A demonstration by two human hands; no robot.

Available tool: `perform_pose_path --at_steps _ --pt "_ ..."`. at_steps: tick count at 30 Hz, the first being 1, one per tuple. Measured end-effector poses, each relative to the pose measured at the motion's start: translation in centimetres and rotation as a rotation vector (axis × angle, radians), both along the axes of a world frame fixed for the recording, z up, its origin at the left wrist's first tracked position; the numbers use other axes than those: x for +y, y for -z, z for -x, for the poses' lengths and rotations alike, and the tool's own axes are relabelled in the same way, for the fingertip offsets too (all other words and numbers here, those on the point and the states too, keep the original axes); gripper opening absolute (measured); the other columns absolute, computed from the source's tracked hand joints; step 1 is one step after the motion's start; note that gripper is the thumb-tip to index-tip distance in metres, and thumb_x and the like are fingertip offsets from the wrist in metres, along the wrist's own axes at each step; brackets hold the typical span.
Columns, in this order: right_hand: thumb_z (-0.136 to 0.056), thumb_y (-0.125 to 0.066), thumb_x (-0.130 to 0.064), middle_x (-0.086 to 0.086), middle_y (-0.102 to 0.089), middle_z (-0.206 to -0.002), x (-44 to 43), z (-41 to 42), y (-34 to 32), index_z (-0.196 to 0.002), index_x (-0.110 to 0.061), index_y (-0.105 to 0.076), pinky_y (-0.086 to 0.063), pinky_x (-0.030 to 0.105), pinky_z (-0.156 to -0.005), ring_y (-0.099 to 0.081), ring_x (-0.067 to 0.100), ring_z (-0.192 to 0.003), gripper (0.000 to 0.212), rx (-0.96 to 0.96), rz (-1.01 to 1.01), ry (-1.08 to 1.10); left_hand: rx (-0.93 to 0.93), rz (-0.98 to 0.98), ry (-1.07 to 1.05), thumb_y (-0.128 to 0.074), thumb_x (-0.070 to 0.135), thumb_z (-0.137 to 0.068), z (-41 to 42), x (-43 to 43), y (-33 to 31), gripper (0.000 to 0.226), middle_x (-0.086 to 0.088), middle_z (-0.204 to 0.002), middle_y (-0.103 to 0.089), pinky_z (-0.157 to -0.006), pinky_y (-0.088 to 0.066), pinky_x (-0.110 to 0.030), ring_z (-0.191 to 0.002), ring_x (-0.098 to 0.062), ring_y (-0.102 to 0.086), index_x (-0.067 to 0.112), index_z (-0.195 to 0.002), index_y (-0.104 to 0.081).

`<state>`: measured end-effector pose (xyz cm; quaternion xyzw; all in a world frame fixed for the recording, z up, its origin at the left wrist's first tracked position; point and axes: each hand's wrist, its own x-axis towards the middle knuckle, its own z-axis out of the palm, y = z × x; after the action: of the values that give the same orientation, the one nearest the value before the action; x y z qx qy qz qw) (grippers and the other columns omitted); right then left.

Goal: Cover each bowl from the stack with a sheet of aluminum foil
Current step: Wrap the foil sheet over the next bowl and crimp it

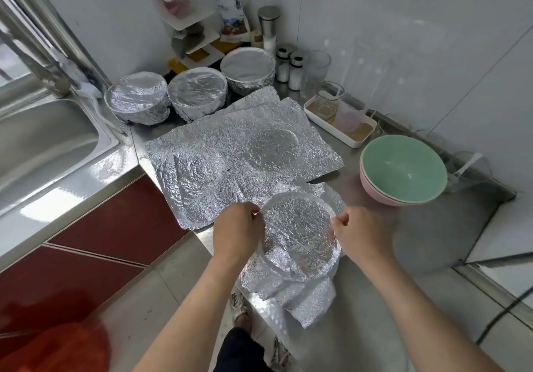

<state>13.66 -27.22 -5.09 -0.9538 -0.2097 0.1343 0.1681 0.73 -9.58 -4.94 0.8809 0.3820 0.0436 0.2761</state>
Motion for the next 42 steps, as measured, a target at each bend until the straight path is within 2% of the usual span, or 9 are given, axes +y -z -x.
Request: perform_pose_path --at_steps 3,9,13,17,22,26,35,40,42 --pt "-0.089 -0.059 -0.029 0.002 -0.06 -0.081 0.4 -0.3 -0.3 -0.08 -0.013 -0.064 -0.05 0.038 -0.068 -0.059 0.026 -0.076 0.019 -0.093 -0.053 -0.045 -0.067 -0.083 0.018 -0.061 0.029 -0.093 -0.2 -0.1 -0.2 0.022 -0.001 -0.095 -0.068 -0.071 -0.052 -0.031 -0.078 -0.018 -0.063 0.018 -0.108 -0.073" --pt "-0.093 -0.06 -0.022 0.003 -0.061 -0.088 3.5 -0.7 -0.1 -0.097 -0.013 -0.07 -0.046 0.034 -0.067 -0.053 0.019 -0.076 0.014 -0.109 -0.201 -0.132 -0.064 -0.1 0.035 -0.059 0.03 -0.095 -1.4 -0.1 0.3 0.019 0.003 -0.084 -0.062 -0.061 -0.032 -0.028 -0.072 -0.014 -0.05 0.021 -0.097 -0.075" --pt "-0.092 -0.061 -0.017 0.0 -0.06 -0.083 3.7 -0.5 0.7 -0.09 -0.015 -0.07 -0.05 0.041 -0.067 -0.056 0.019 -0.073 0.009 -0.058 -0.228 -0.053 -0.06 -0.091 0.041 -0.056 0.023 -0.097 -1.9 0.1 0.7 0.022 0.0 -0.081 -0.066 -0.065 -0.042 -0.029 -0.073 -0.017 -0.056 0.016 -0.091 -0.076" --pt "-0.09 -0.059 -0.01 -0.001 -0.057 -0.083 3.2 0.0 0.8 -0.085 -0.015 -0.067 -0.046 0.037 -0.07 -0.057 0.023 -0.079 0.01 -0.054 -0.172 -0.053 -0.059 -0.092 0.092 -0.052 0.019 -0.098 -2.6 0.3 0.6 0.023 -0.003 -0.091 -0.067 -0.078 -0.051 -0.034 -0.079 -0.021 -0.06 0.013 -0.097 -0.074" --pt "-0.09 -0.061 -0.015 0.009 -0.06 -0.093 3.1 0.2 -0.1 -0.106 -0.008 -0.068 -0.042 0.036 -0.082 -0.055 0.027 -0.091 0.018 -0.127 -0.17 -0.162 -0.138 -0.101 0.103 -0.056 0.024 -0.097 -2.6 0.3 0.3 0.025 -0.003 -0.104 -0.066 -0.076 -0.05 -0.031 -0.087 -0.022 -0.062 0.017 -0.116 -0.07" --pt "-0.095 -0.057 -0.022 0.005 -0.06 -0.107 4.7 -0.2 0.0 -0.124 -0.012 -0.063 -0.043 0.031 -0.083 -0.053 0.021 -0.099 0.031 -0.055 -0.209 -0.196 -0.199 -0.12 0.109 -0.063 0.023 -0.094 -2.9 0.0 0.8 0.02 -0.003 -0.093 -0.067 -0.063 -0.044 -0.029 -0.079 -0.024 -0.062 0.017 -0.108 -0.075" --pt "-0.095 -0.056 -0.012 0.004 -0.066 -0.098 5.6 0.3 1.2 -0.111 -0.01 -0.07 -0.041 0.026 -0.07 -0.059 0.021 -0.086 0.022 -0.038 -0.227 -0.12 -0.23 -0.125 0.149 -0.065 0.015 -0.092 -3.6 0.3 2.1 0.013 -0.003 -0.087 -0.066 -0.067 -0.049 -0.034 -0.075 -0.025 -0.06 0.011 -0.095 -0.076" --pt "-0.091 -0.059 -0.007 0.004 -0.064 -0.091 4.9 1.7 1.8 -0.1 -0.008 -0.072 -0.05 0.035 -0.075 -0.059 0.02 -0.079 0.016 -0.003 -0.269 0.01 -0.205 -0.188 0.278 -0.063 0.011 -0.091 -4.0 0.4 2.1 0.01 -0.003 -0.088 -0.065 -0.065 -0.047 -0.034 -0.079 -0.025 -0.058 0.01 -0.092 -0.073" --pt "-0.091 -0.058 -0.011 0.005 -0.065 -0.09 4.3 2.0 1.9 -0.097 -0.009 -0.071 -0.048 0.033 -0.073 -0.058 0.02 -0.079 0.014 0.063 -0.281 0.047 -0.2 -0.213 0.331 -0.061 0.014 -0.092 -4.3 0.5 2.0 0.012 -0.001 -0.089 -0.065 -0.064 -0.048 -0.034 -0.081 -0.023 -0.057 0.012 -0.093 -0.073"
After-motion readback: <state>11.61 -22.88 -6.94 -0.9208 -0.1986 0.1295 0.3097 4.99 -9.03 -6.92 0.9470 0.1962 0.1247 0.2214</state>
